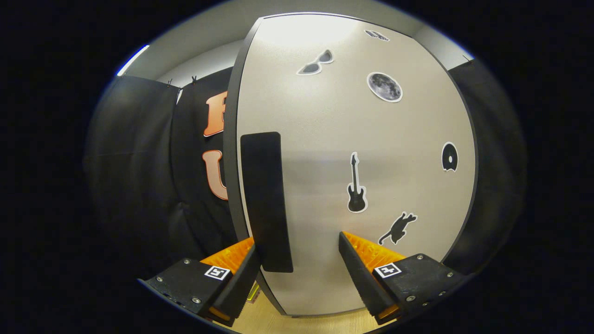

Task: Open the shoe cabinet door, grab the shoes and put them into the shoe cabinet, then close the shoe cabinet door.

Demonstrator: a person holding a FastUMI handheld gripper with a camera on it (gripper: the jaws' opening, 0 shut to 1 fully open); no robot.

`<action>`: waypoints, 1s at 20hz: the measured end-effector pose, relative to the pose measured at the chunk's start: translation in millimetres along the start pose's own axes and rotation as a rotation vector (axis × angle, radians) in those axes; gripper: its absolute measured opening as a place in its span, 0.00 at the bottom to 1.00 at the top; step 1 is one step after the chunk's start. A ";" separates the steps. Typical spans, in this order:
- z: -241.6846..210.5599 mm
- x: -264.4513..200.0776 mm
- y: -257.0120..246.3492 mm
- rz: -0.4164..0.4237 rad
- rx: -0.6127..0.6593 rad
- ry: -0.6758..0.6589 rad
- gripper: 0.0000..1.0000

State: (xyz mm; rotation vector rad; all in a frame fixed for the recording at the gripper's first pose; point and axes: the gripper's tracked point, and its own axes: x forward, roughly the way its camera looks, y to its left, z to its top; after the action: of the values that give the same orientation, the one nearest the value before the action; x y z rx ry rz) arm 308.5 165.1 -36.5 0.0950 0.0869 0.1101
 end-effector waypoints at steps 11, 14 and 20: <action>-1.4 -3.2 -0.4 0.005 0.003 0.009 0.98; 6.7 -29.7 -0.9 0.000 -0.002 -0.010 0.98; 19.4 -117.5 -16.4 -0.023 -0.041 -0.003 0.98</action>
State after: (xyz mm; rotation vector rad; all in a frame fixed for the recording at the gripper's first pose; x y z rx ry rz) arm 195.7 133.7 -9.3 0.0528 0.0825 0.0885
